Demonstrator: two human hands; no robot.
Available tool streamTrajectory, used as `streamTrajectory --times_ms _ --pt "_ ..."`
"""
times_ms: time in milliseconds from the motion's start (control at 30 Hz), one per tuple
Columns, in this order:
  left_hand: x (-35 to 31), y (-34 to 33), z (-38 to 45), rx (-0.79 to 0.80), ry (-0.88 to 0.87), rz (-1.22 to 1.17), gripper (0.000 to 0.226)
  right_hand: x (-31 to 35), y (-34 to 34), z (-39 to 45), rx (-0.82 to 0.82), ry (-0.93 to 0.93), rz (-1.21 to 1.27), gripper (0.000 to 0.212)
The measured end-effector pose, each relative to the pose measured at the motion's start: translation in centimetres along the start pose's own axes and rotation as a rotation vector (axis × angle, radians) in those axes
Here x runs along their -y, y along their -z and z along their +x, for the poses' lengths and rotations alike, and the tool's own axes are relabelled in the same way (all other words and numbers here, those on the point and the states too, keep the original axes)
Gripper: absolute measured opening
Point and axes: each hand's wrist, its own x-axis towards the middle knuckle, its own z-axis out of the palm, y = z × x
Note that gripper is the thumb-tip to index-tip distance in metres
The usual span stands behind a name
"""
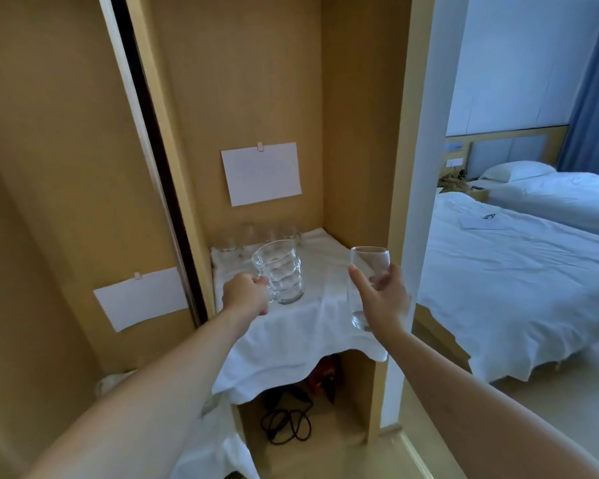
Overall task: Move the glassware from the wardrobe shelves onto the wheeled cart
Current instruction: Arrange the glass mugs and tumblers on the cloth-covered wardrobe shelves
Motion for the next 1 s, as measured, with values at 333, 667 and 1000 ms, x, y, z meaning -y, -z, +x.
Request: streamTrajectory --times_ms 333,667,1000 --pt "0.6 -4.8 8.5 0.003 0.001 0.09 0.023 -1.9 -3.9 6.2 0.032 0.005 -0.04 0.09" --pt "3.8 -8.7 19.9 0.025 0.05 0.166 0.03 -4.7 -13.4 13.5 0.137 -0.079 -0.124 0.069" --pt "7.2 -10.7 26.3 0.032 0.152 0.169 0.03 -9.7 -20.8 17.6 0.188 -0.131 -0.075 0.082"
